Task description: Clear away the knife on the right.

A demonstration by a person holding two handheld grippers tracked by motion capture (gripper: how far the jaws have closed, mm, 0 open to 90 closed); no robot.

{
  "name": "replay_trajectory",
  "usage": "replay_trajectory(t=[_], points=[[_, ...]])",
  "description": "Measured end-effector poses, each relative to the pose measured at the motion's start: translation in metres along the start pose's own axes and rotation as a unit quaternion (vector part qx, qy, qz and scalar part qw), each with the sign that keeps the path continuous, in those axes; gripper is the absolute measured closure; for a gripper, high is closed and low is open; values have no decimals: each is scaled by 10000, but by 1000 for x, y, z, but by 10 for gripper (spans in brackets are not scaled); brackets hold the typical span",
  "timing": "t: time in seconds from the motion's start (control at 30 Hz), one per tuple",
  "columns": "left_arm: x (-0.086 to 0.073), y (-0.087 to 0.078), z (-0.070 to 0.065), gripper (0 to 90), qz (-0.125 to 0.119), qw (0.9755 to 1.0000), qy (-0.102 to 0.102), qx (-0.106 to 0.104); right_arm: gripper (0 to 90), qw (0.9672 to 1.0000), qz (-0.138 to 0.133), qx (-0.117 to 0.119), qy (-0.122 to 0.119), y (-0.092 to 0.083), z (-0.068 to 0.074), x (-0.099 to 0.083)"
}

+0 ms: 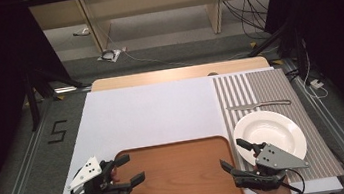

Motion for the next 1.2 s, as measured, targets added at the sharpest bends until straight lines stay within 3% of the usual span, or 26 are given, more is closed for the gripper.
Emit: replay_trajectory(t=[0.53, 0.77, 1.03, 1.2], points=[[0, 0, 0, 159, 8, 10000, 1, -1, 237, 10000, -17, -46, -45, -2, -3, 1], [1, 0, 0, 159, -10, 10000, -1, 4, 237, 9997, 36, -195, -126, -3, -10, 2], [0, 1, 0, 159, 6, 10000, -14, -5, 239, 9977, 114, -495, -446, -3, -25, 10], [0, 1, 0, 159, 9, 10000, -6, 4, 241, 9972, 150, -587, -449, 0, -34, 15]])
Point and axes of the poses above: each handheld gripper's, and its own axes: y roughly forward along the jaws, x roughly out of its top, z roughly to its left, the point moved 7 cm from there along y, roughly forward along the jaws, and after that the axes turned 5 degrees about -x, right-handed, at the moved point
